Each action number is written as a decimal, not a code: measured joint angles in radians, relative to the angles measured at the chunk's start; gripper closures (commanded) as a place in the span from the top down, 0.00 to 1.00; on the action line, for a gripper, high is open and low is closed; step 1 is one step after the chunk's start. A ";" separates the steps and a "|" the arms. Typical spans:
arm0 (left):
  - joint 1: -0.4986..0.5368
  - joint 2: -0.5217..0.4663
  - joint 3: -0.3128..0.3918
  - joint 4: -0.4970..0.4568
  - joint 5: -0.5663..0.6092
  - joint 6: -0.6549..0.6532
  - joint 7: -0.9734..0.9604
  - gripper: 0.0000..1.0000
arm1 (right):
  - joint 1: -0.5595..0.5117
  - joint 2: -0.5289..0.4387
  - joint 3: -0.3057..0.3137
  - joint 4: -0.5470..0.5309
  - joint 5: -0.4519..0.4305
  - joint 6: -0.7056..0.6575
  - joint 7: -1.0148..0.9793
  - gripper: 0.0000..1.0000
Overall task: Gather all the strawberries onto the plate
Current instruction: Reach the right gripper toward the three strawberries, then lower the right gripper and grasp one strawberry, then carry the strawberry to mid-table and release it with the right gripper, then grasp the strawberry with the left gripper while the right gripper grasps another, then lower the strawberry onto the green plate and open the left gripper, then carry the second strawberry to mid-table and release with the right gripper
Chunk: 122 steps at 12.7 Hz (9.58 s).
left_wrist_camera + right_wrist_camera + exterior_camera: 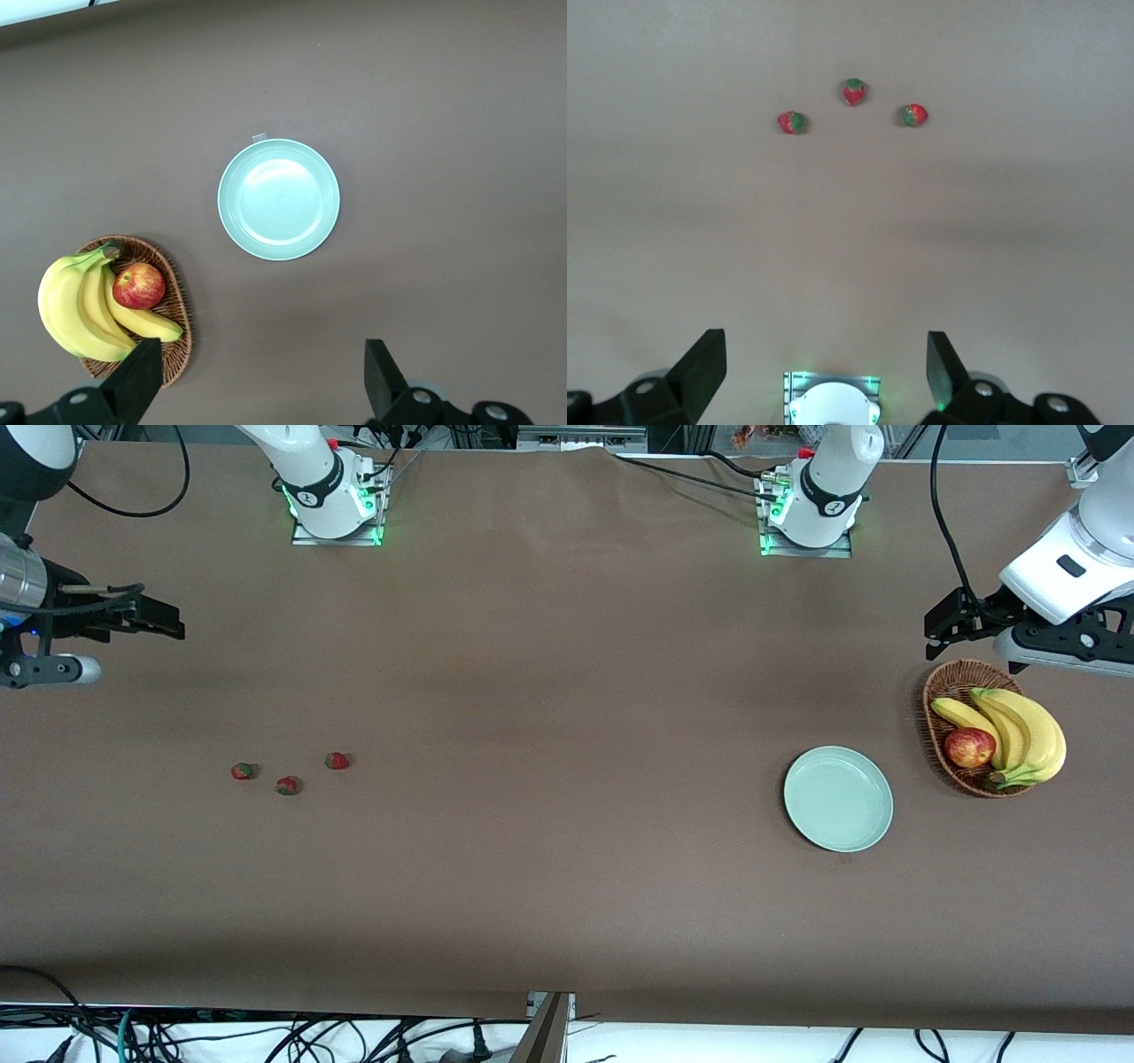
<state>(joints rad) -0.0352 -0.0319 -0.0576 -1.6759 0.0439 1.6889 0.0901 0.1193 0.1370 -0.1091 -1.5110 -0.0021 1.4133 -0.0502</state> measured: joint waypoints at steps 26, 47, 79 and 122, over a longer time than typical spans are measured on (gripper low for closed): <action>0.000 0.001 0.000 0.003 0.000 -0.002 0.000 1.00 | 0.100 0.405 0.013 -0.431 0.089 0.919 0.011 0.82; 0.000 0.001 0.000 0.003 0.000 -0.002 0.000 1.00 | 0.313 0.450 0.235 -0.176 0.094 0.822 0.675 0.13; -0.113 0.495 -0.212 -0.007 -0.086 0.363 -0.103 1.00 | 0.314 0.557 -0.087 0.154 0.086 0.308 0.178 1.00; 0.276 0.638 -0.209 -0.032 0.196 0.537 0.567 1.00 | 0.663 0.720 0.245 0.013 0.323 1.407 0.958 0.21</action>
<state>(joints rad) 0.2409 0.6058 -0.2664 -1.7081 0.2402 2.2262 0.6568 0.7828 0.8572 0.1355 -1.4978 0.3210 2.8199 0.9081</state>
